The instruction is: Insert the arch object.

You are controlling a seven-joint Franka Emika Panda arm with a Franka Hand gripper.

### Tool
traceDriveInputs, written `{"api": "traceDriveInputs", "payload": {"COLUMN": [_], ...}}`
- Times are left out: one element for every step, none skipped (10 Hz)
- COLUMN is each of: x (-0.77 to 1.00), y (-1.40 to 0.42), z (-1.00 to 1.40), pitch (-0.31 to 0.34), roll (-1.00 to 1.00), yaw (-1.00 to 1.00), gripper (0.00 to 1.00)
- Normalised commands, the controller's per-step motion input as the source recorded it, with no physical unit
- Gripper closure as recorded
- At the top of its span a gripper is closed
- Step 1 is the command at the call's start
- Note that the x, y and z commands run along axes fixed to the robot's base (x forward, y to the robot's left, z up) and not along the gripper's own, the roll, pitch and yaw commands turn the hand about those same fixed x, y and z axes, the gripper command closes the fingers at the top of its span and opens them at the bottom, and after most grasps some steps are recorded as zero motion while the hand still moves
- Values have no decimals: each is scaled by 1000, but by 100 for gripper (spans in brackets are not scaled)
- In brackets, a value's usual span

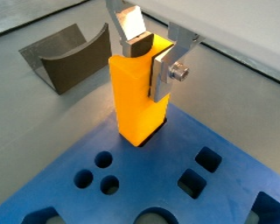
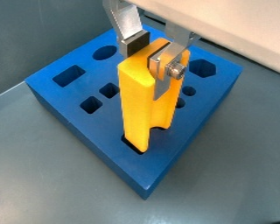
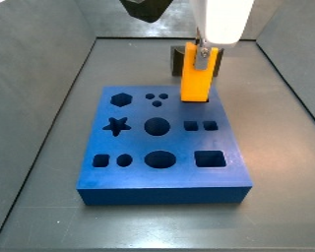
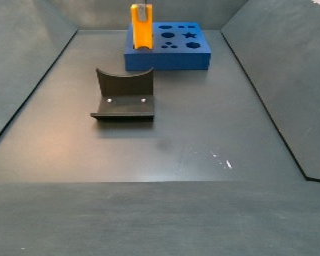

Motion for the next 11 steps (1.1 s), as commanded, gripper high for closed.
{"api": "traceDriveInputs", "payload": {"x": [143,49,0,0,0,0,0,0,0,0,0], "y": [0,-11,0,0,-3,-11,-6,-6,-31,-60,-63], "z": [-454,-437,-426,-420,-411,-397,-397,-391,-366,-334,-323], "pitch": [-53,-87,-86,-80,-86,-57,-36,-27,-7,0,0], "roll": [0,-10,-19,0,0,11,20,21,0,0,-36], "yaw": [-243,-197,0,14,174,249,249,237,174,57,0], "gripper": [100,100,100,100,100,100,100,100,100,100,100]}}
